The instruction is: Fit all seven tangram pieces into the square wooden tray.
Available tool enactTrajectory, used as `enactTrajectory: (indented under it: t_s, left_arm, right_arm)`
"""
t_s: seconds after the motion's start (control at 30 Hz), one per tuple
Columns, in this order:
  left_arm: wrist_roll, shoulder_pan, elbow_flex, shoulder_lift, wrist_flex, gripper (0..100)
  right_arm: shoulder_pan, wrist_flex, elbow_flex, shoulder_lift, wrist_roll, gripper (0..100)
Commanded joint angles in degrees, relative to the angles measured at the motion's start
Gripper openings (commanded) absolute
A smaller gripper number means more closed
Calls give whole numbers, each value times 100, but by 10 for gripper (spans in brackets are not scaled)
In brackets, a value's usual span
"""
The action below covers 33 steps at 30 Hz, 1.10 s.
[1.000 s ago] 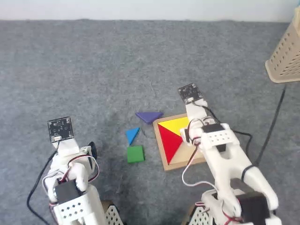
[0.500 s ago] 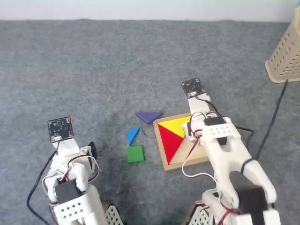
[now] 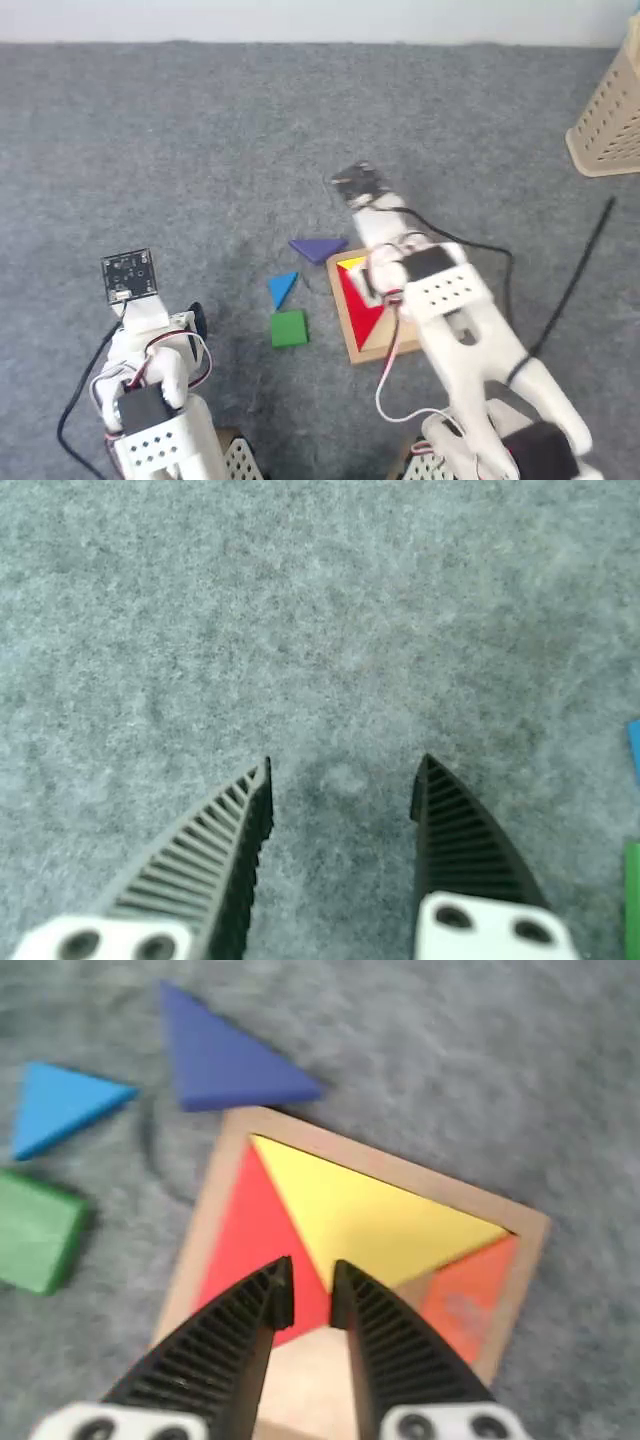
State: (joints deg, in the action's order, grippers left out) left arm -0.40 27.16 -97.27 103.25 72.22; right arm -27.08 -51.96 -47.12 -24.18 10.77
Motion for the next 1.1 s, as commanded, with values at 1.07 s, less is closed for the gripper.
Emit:
enactTrajectory:
  t_s: [1.07]
  left_arm:
    - [-35,26,75,114,18,216]
  right_arm:
    - [-3284,1657,624,2422,-2505,257]
